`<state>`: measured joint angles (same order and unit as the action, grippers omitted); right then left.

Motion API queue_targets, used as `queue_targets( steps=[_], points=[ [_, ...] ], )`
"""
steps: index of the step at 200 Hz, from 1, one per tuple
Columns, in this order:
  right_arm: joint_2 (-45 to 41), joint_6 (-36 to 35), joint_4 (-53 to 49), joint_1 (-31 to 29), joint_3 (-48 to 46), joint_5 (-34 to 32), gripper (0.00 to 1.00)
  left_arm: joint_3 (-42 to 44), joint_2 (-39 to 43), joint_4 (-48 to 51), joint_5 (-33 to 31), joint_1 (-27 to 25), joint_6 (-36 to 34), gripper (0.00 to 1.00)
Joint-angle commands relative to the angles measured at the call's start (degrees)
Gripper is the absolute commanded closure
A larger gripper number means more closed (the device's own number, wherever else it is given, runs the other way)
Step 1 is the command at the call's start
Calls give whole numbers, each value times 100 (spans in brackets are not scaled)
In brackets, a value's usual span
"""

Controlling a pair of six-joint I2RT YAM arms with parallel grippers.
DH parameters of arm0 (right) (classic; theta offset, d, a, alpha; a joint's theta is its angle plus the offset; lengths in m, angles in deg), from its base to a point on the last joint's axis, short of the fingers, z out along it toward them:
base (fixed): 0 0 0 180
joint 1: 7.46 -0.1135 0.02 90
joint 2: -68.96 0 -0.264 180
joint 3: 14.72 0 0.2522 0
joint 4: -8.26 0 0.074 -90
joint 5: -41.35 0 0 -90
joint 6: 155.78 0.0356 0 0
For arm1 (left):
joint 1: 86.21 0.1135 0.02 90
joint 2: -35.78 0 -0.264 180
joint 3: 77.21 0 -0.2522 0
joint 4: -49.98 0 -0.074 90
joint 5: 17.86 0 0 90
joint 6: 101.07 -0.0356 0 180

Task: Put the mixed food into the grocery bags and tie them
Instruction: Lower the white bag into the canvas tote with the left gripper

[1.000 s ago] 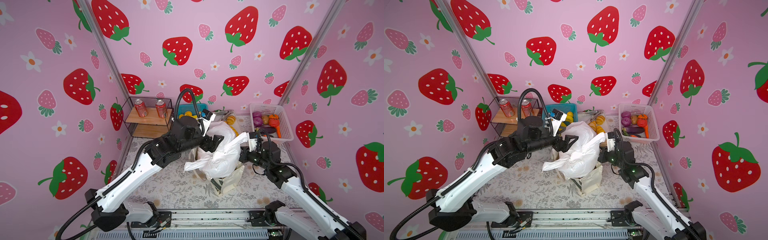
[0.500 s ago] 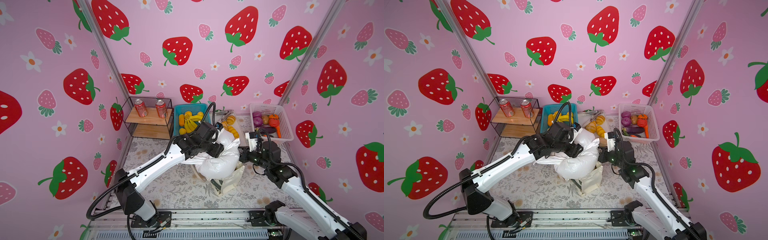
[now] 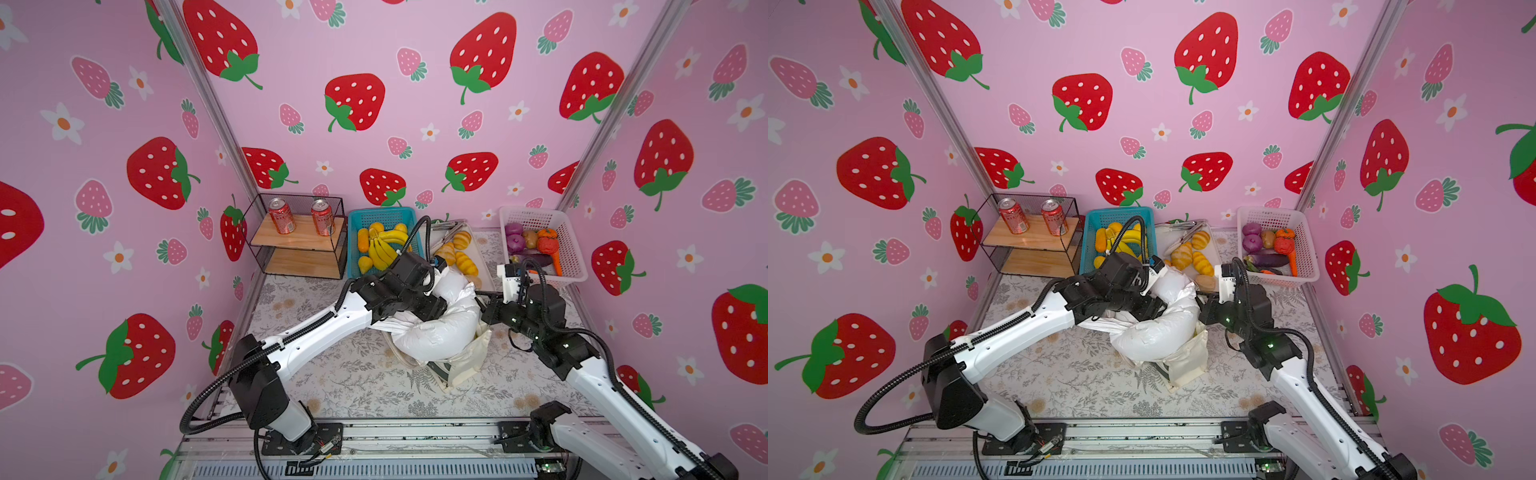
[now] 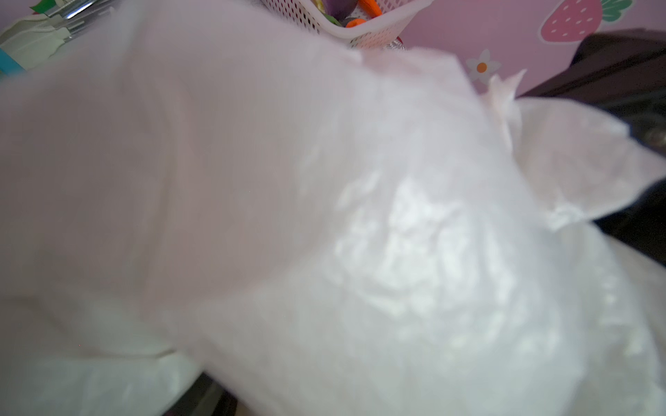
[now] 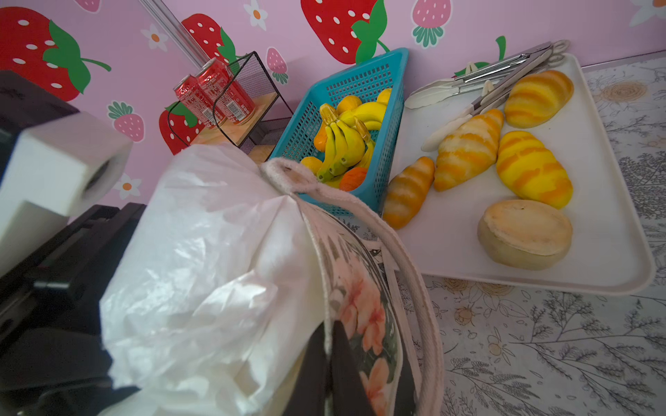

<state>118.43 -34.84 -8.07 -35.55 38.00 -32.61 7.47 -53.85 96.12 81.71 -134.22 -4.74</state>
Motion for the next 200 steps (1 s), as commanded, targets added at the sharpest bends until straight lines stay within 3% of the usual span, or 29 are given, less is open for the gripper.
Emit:
queue_targets(
  steps=[1,46,85,107,125,170,200],
  points=[
    [-52,-303,610,37,331,-148,98,116,86,1117,317,-52,-307,26],
    [-11,-416,610,31,156,90,98,-23,1186,-36,398,-52,69,17],
    [10,-404,622,32,165,154,98,-585,1285,-115,22,-53,88,14],
    [3,-396,651,32,169,222,98,-901,1014,146,-731,83,174,18],
    [-46,-340,735,31,156,268,98,-1298,509,699,-790,168,123,24],
    [-35,167,1312,26,-18,550,98,-1365,-389,622,1,69,19,34],
    [-134,313,1291,32,-16,170,99,-825,-687,469,224,2,31,39]
  ],
)
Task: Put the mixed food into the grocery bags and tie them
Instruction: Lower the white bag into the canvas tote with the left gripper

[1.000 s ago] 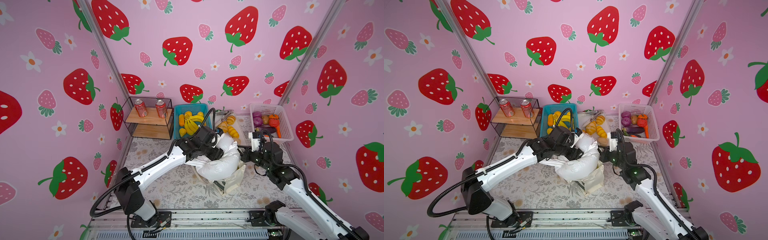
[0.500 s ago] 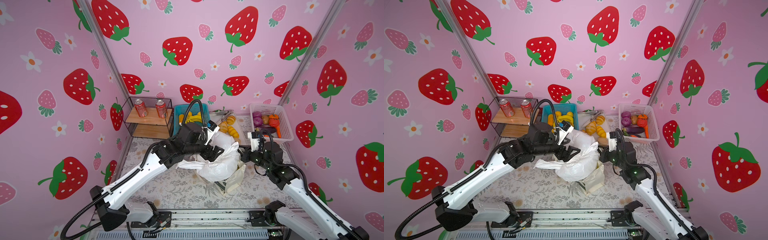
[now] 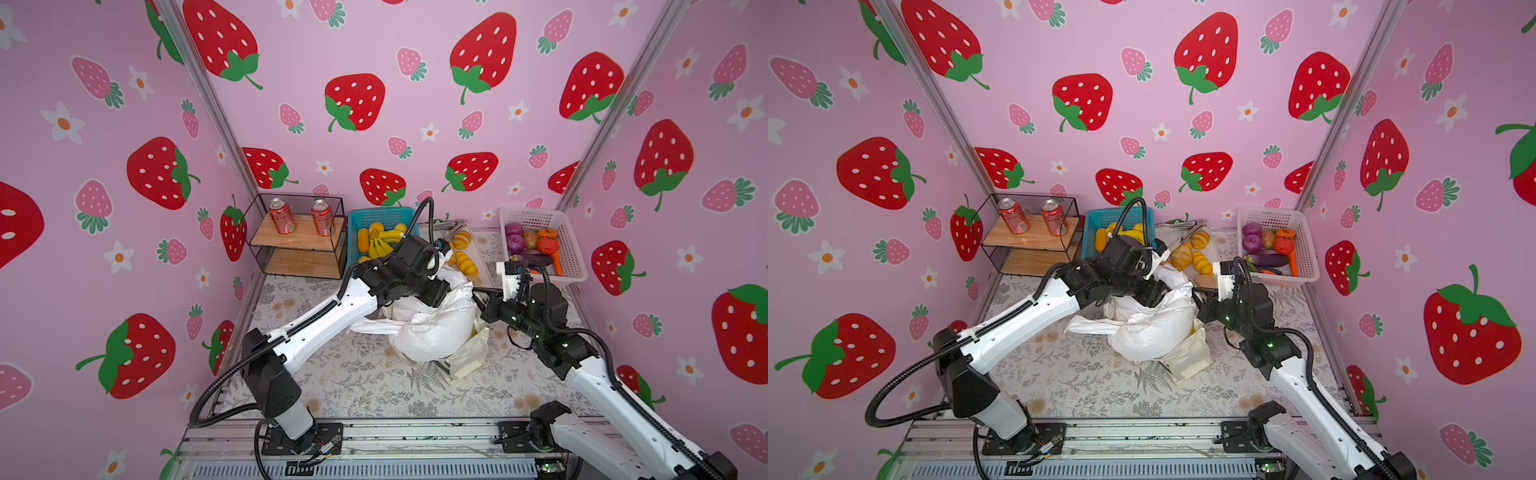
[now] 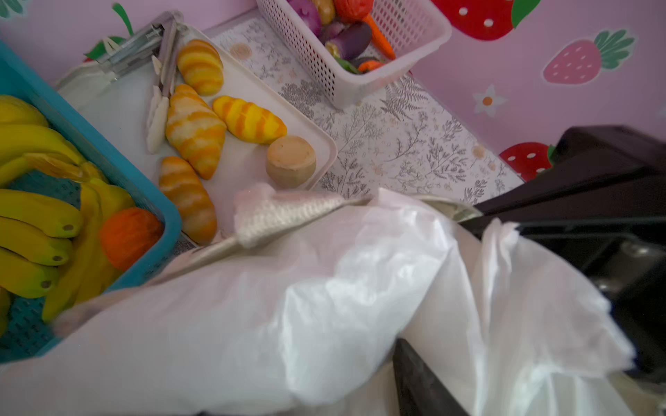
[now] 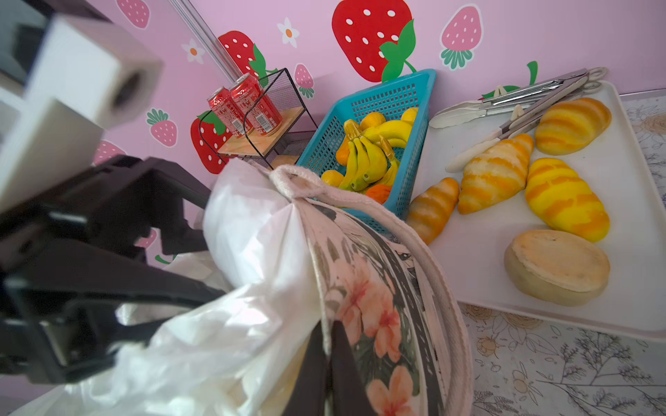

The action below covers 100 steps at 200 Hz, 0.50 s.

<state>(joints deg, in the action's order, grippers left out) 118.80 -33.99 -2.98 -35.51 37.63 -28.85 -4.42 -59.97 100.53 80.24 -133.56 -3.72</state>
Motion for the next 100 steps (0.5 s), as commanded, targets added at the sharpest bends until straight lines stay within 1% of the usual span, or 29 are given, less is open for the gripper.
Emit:
queue_targets(
  steps=[1,28,57,76,100],
  points=[
    [-174,229,783,28,19,-214,99,385,-84,15,373,-64,-74,39],
    [-77,341,821,26,-33,-256,99,724,-538,-57,389,-68,-142,39],
    [32,342,833,28,-123,-204,99,681,-822,-97,211,-79,-134,38],
    [50,290,760,28,-162,-277,99,498,-612,-132,163,-133,-96,31],
    [19,192,678,40,-218,-357,99,490,44,-353,105,-187,59,23]
  ],
)
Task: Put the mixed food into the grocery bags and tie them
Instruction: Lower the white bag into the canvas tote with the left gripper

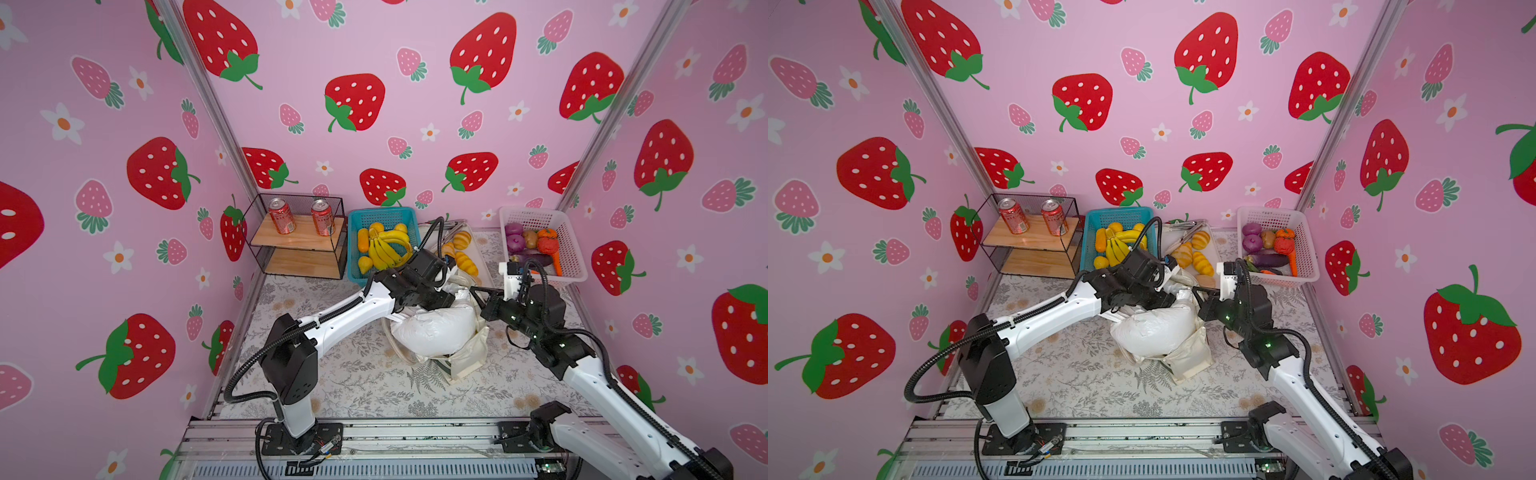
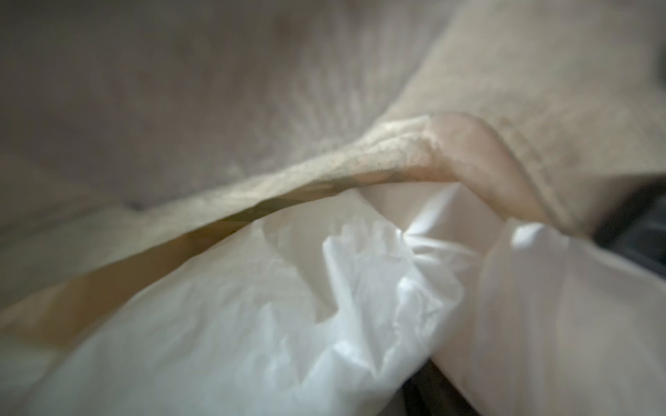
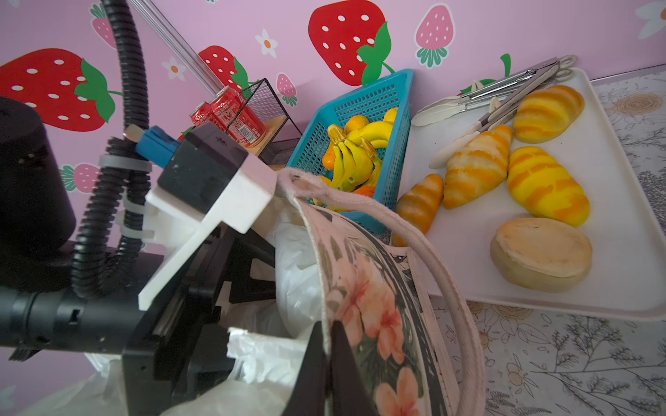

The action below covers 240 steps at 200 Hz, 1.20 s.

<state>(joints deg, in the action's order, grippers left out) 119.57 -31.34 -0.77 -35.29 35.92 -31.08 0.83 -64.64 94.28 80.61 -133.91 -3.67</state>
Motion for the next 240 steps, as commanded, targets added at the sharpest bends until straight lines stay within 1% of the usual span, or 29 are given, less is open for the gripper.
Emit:
queue_targets(
  steps=[1,26,35,38,50,59,72,79,100,103,110,118,139,142,148,167,197,213,240],
  points=[
    [-59,-79,449,17,-44,-136,99,-37,540,266,67,-152,70,22],
    [-4,-108,416,33,-89,-122,99,124,1358,166,-25,-155,230,17],
    [34,-120,419,41,-86,-97,99,198,1657,241,-23,-152,253,16],
    [44,-128,410,39,-85,-91,99,232,1745,281,-175,-152,249,16],
    [79,-152,388,49,-60,-73,99,421,2132,516,-174,-152,183,16],
    [94,-173,367,59,-37,-69,99,575,2420,784,-102,-158,92,16],
    [113,-230,322,64,28,-75,99,878,2813,1098,438,-172,-119,16],
    [122,-264,292,70,52,-93,99,1077,3033,1148,595,-190,-154,16],
    [123,-305,278,76,130,-70,99,1573,3515,1010,724,-307,-172,16],
    [280,-306,278,76,139,-61,99,1626,3546,980,749,-326,-189,16],
    [330,-308,284,76,160,-39,99,1705,3572,942,782,-381,-282,16],
    [353,-306,296,80,176,-25,99,1719,3506,949,658,-481,-420,16],
    [362,-263,308,72,205,88,99,1452,3022,1085,12,-622,-751,17],
    [370,-258,297,76,205,105,99,1391,2928,1093,-21,-620,-786,18],
    [367,-253,289,76,214,137,99,1271,2747,1090,-294,-621,-828,20],
    [379,-279,201,85,215,242,99,917,2156,849,-670,-611,-873,29],
    [396,-306,142,85,120,445,99,336,1177,680,-513,-591,-886,38],
    [381,-283,147,90,66,527,99,191,725,641,-442,-591,-951,39],
    [270,-199,142,110,-13,433,99,300,150,527,-393,-572,-1029,40]
  ],
)
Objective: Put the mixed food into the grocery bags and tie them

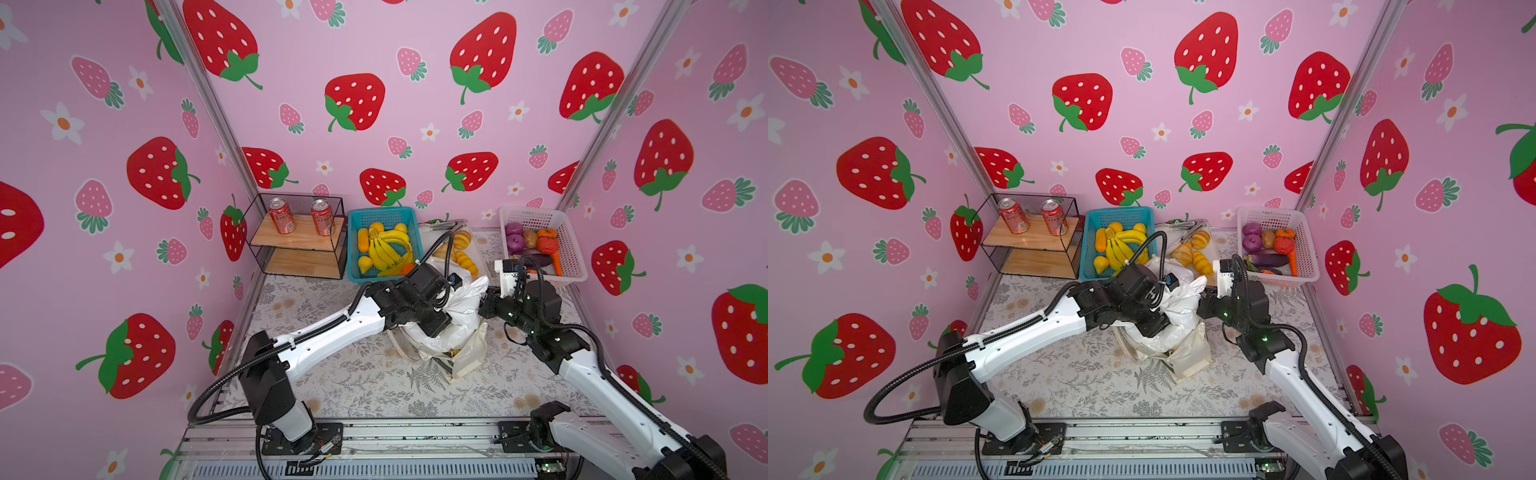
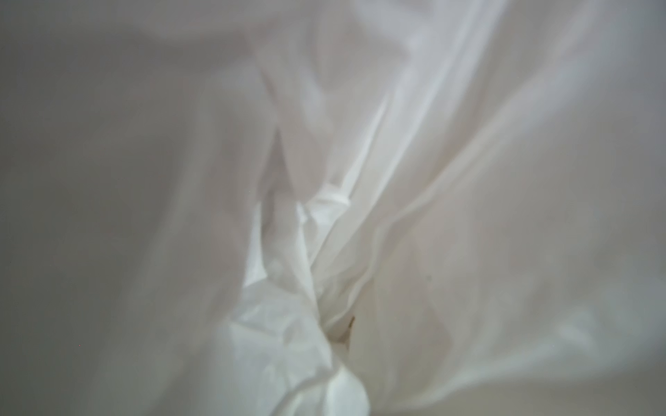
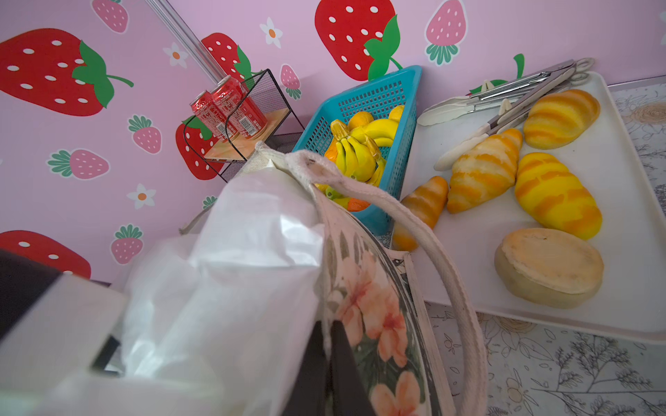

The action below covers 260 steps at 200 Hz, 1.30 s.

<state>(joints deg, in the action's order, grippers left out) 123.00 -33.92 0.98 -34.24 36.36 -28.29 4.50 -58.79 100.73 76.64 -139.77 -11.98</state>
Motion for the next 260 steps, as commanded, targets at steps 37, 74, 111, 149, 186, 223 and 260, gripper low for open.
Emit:
queue_targets(
  steps=[37,74,111,149,186,223,260],
  points=[
    [-148,158,-33,110,-136,-32,99,275,-449,-541,154,25,-66,37],
    [-73,120,-41,129,-130,-30,99,299,394,-705,514,23,216,22],
    [-82,-10,-134,145,-54,-109,99,527,1530,-434,375,62,471,15],
    [-9,-64,-133,156,-9,-102,99,488,1943,837,-156,427,636,27],
    [63,-50,-73,156,47,-37,99,81,1341,1181,296,548,220,47],
    [-12,-13,-85,156,-12,-56,99,-395,341,1272,465,525,-273,58],
    [-23,-13,-96,165,-41,-136,99,23,-254,380,654,529,-177,69]
  ],
)
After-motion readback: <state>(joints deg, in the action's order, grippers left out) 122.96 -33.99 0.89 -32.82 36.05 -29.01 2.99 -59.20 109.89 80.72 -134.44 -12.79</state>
